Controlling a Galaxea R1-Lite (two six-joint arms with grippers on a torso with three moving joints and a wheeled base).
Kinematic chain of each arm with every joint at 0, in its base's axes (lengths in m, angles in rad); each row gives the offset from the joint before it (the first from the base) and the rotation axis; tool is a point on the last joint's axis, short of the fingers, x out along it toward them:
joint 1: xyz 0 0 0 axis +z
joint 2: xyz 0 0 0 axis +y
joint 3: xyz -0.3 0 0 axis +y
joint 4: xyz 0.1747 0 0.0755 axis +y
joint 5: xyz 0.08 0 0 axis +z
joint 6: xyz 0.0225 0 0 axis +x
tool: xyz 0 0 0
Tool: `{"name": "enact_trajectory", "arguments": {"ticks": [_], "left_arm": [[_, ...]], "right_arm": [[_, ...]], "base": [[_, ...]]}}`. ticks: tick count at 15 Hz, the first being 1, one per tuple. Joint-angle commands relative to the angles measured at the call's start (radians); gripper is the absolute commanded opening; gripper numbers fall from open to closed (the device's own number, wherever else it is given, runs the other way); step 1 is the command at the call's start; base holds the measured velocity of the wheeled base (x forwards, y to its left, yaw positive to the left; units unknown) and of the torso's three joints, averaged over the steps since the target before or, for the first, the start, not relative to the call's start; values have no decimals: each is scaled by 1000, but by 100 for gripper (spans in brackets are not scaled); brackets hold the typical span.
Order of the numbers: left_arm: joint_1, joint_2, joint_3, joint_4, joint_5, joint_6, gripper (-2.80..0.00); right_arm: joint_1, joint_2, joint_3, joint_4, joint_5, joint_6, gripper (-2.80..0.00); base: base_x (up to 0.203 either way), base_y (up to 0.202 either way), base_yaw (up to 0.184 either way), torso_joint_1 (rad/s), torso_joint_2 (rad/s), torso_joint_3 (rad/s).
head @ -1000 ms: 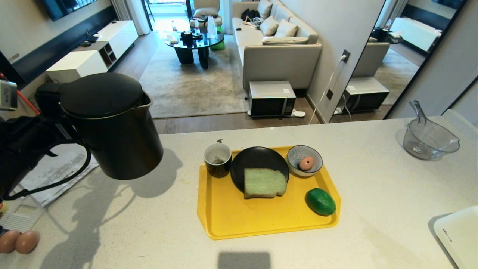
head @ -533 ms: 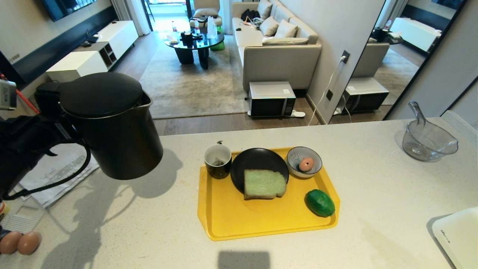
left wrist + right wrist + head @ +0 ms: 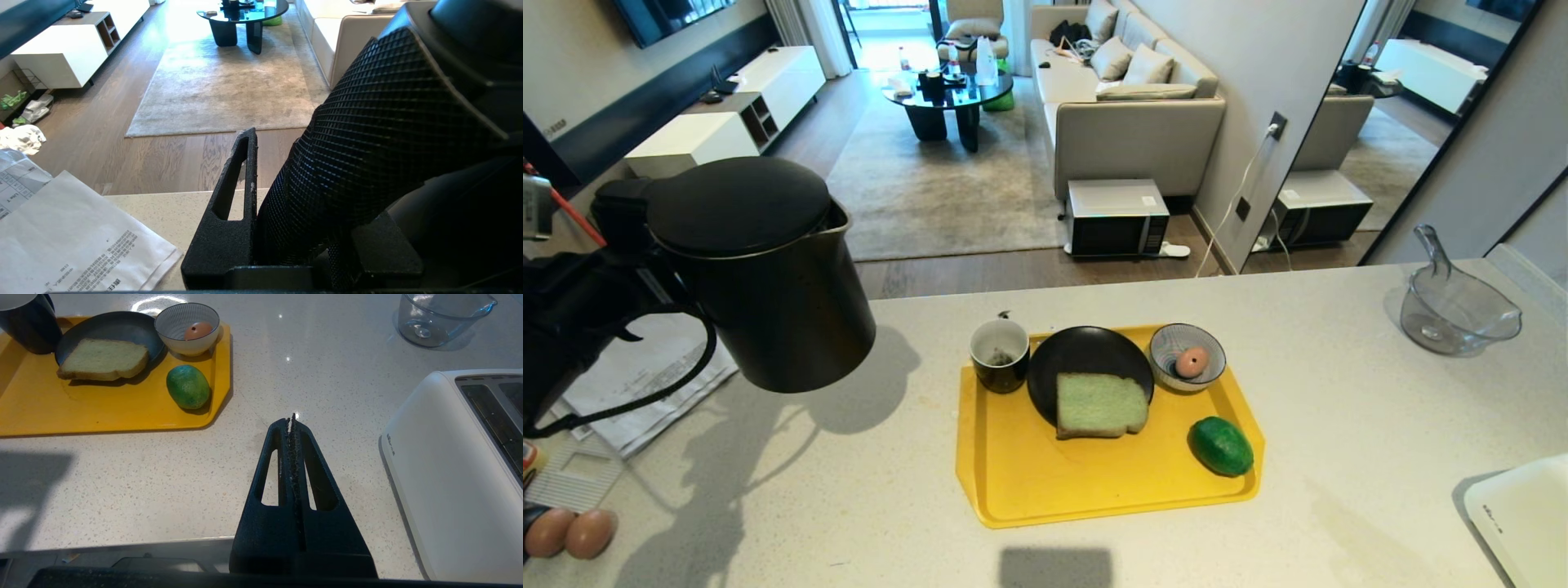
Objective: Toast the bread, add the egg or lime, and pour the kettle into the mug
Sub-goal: Pour water into a cup
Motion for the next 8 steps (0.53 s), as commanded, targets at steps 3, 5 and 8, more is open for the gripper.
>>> {"name": "enact_trajectory", "arguments": {"ticks": [3,5,8], "left_arm": [[6,-2,-3,-9,-1,0,-280],[9,-6,-3,-8,-3,1,-280],[11,-10,-3,-7,-3,6,-280]], "right_arm": [[0,0,0,-1,-1,-1,-280],[0,0,0,-1,-1,-1,-280],[0,0,0,-1,-1,-1,-280]], "base": [[0,0,0,58,-111,-55],[0,0,0,79,-121,-65],[0,0,0,57,-110,-52]]}}
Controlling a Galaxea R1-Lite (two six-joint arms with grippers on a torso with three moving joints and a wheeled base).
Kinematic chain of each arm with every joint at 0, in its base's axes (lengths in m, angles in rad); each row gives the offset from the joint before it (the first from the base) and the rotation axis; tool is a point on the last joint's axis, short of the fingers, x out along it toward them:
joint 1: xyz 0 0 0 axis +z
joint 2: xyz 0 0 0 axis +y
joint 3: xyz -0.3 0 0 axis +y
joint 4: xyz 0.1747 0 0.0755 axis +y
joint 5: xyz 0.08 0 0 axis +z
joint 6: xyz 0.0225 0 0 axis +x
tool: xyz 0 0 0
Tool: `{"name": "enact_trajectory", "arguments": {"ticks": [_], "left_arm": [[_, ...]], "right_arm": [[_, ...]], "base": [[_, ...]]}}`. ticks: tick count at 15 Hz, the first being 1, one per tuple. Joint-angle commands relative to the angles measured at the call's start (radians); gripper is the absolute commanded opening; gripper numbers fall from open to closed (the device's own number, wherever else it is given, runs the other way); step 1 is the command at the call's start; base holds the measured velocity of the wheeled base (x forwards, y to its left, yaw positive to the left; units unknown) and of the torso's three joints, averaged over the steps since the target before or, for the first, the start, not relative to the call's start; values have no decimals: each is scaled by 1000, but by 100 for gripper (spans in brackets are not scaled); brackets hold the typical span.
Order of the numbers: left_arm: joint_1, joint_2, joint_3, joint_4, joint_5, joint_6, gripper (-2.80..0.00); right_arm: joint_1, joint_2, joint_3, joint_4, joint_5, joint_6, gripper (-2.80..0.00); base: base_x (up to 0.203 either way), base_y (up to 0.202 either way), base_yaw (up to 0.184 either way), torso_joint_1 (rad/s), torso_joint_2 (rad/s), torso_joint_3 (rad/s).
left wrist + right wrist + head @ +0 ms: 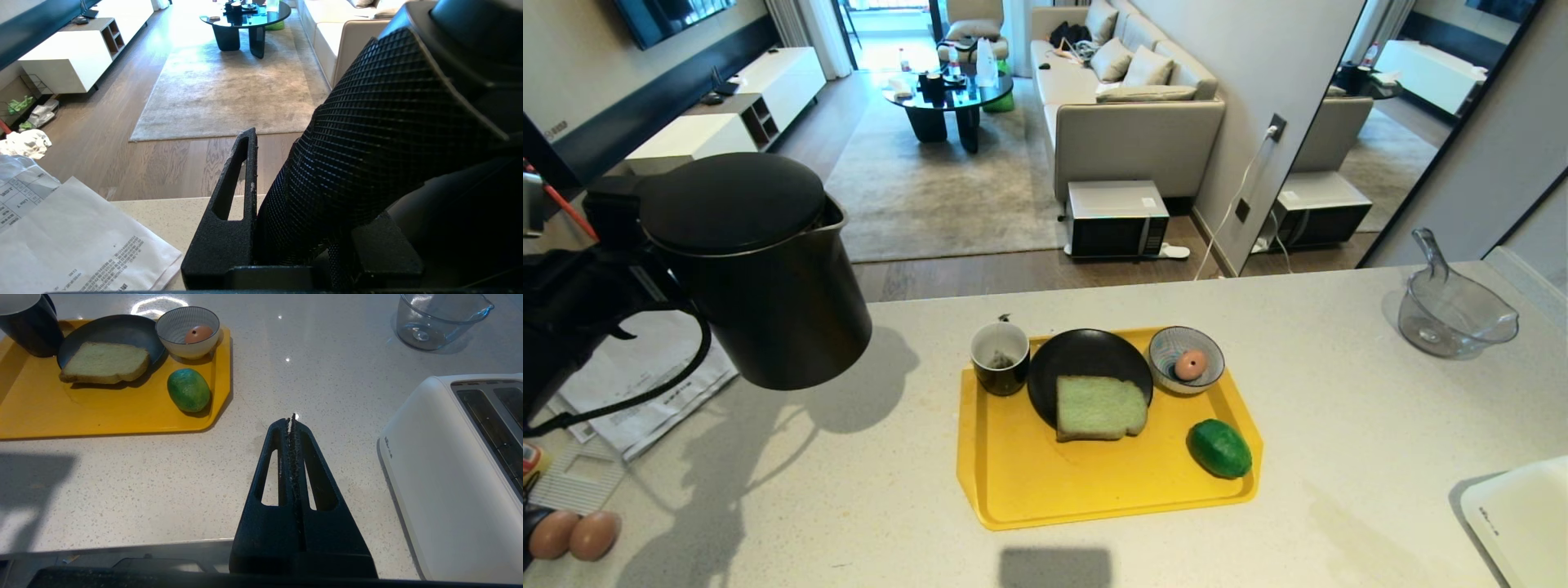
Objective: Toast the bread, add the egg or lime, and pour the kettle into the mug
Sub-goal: Pour water into a cup
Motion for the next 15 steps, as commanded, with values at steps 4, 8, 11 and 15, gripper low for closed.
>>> {"name": "enact_trajectory", "arguments": {"ticks": [4,8,11,15], "left_arm": [[0,-1,-3,-7,-4,2,-280],[1,-1,-11,-7,-4,2,-280],[1,-3,-12,-8,-7,0,-280],[-1,-6,-9,-8,-9,-3,-280]], "right_arm": [[0,0,0,0,0,0,-280],[0,0,0,0,0,1,-280],[0,0,0,0,0,0,-280],[0,0,0,0,0,0,-280]], "base": [[0,0,0,65,-121,-57],[0,0,0,68,-128,-51],[0,0,0,72,-127,-65],[0,0,0,60,-115,-54]]}}
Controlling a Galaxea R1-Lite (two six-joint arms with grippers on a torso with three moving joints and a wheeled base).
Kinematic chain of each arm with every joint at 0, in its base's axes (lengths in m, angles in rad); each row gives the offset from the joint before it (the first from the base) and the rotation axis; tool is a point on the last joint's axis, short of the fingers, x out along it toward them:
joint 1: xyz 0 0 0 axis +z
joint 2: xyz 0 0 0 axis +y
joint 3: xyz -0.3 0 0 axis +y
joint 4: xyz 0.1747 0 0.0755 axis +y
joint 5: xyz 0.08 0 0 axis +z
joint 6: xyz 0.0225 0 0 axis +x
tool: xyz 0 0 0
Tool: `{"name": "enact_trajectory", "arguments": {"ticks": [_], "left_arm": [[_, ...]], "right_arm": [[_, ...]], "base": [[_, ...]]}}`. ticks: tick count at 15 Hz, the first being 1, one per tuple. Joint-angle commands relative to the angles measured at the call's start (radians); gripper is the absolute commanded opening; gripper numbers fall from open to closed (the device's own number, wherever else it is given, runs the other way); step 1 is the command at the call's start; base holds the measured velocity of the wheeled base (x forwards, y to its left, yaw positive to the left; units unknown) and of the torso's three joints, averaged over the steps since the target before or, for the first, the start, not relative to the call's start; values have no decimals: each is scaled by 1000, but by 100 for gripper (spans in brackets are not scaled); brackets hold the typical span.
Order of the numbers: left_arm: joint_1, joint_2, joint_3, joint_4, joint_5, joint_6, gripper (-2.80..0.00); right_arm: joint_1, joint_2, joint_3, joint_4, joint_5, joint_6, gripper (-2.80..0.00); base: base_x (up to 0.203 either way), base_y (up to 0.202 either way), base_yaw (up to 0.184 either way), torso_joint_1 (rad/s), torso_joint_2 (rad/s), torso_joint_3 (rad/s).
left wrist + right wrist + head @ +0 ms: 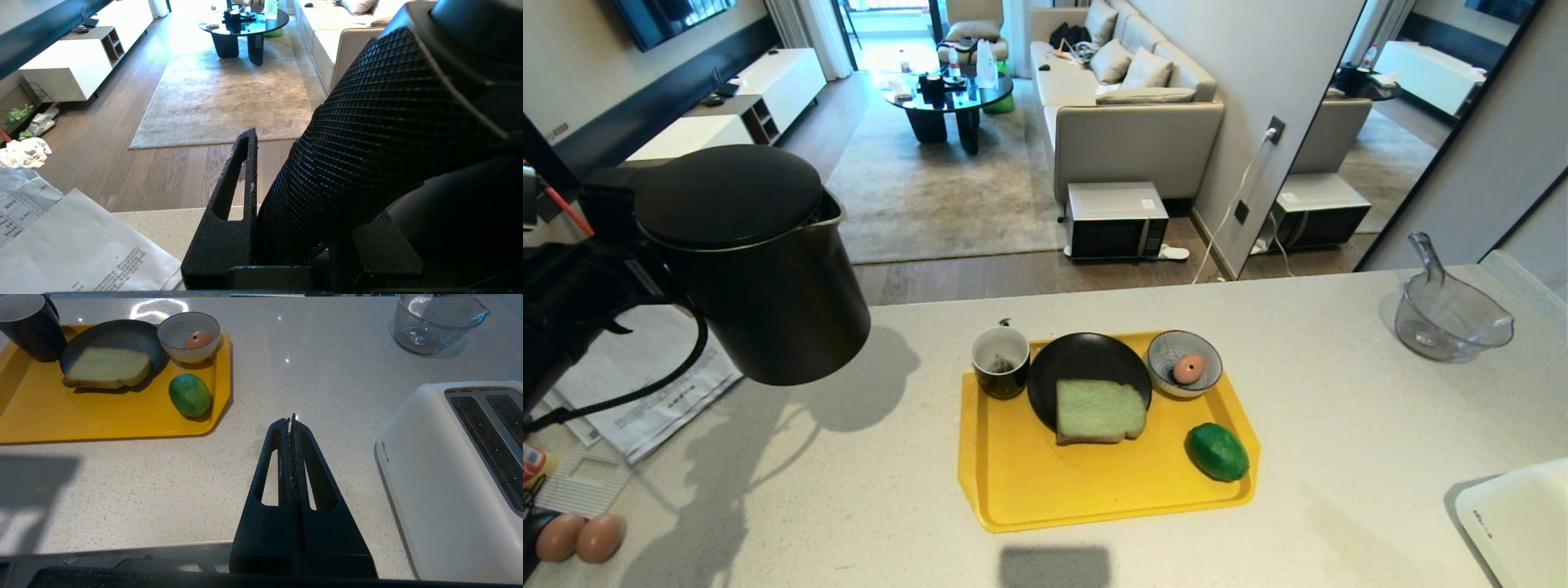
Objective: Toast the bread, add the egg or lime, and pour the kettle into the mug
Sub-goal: Pour water into a cup
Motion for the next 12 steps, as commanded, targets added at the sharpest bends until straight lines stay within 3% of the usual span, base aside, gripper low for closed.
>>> {"name": "enact_trajectory", "arguments": {"ticks": [1,12], "left_arm": [[0,-1,5,-6,-1,-2,-280],[-1,-26,-20,-3,-8,-7,-280]], "right_arm": [[0,0,0,1,0,2,-280],[0,0,0,1,0,2,-280]], "base": [[0,0,0,64,-121,-61],[0,0,0,36,-66,-28]]}}
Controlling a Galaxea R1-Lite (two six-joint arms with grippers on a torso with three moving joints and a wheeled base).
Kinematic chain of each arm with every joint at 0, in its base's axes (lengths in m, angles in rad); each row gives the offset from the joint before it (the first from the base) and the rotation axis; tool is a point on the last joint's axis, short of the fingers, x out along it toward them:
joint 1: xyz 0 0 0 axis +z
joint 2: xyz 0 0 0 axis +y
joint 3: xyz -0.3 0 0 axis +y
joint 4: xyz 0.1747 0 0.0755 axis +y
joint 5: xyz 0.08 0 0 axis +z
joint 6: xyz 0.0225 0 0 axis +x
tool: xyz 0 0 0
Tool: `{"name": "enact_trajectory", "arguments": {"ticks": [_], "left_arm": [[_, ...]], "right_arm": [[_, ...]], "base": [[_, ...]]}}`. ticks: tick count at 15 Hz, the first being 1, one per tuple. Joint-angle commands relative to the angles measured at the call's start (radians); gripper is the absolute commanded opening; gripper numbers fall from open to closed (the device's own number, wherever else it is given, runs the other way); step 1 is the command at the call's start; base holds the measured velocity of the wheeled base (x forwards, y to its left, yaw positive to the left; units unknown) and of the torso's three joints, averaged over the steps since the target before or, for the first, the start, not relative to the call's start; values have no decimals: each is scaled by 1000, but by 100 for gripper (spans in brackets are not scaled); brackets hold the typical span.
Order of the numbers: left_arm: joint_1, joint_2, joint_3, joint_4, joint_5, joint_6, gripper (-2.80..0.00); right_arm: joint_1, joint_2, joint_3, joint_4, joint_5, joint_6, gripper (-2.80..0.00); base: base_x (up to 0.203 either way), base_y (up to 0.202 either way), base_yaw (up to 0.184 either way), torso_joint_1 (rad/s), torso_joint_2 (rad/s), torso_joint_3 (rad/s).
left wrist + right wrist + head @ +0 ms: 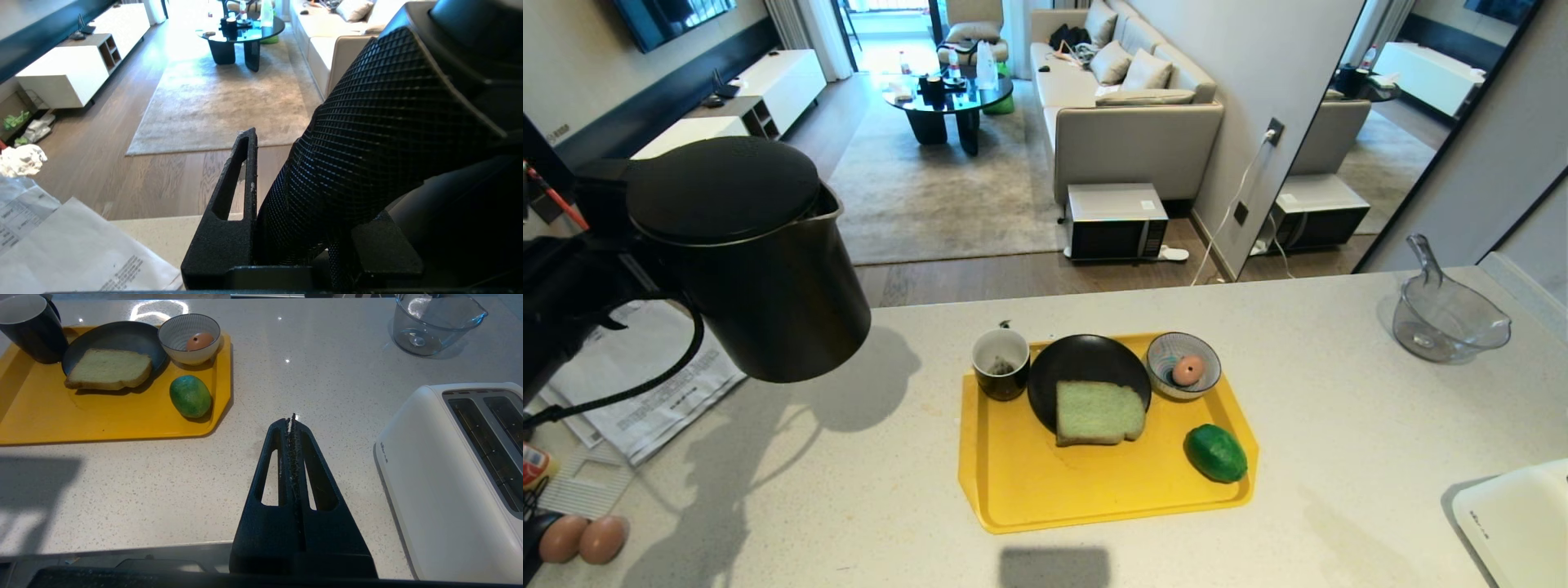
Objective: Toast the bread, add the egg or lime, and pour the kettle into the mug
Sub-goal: Pour water into a cup
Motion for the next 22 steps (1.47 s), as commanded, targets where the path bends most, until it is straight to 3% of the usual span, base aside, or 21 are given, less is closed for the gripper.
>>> {"name": "enact_trajectory", "arguments": {"ticks": [1,3,9,13,17,22], "left_arm": [[0,-17,-40,-1,-6,-1,-280],[0,-45,-98,31,-23,-1,-280],[-1,-229,-138,293,-67,-1,-280],[1,-304,-127,467,13,35,-280],[6,-319,-82,492,69,38,-280],[31,-319,-89,539,74,61,-280]], "right_arm": [[0,0,0,-1,0,0,-280],[0,0,0,-1,0,0,-280],[0,0,0,-1,0,0,-280],[0,0,0,-1,0,0,-280],[0,0,0,-1,1,0,-280],[0,0,0,-1,0,0,-280]], "base": [[0,0,0,0,0,0],[0,0,0,0,0,0],[0,0,0,0,0,0],[0,0,0,0,0,0],[0,0,0,0,0,0],[0,0,0,3,-2,-101]]}}
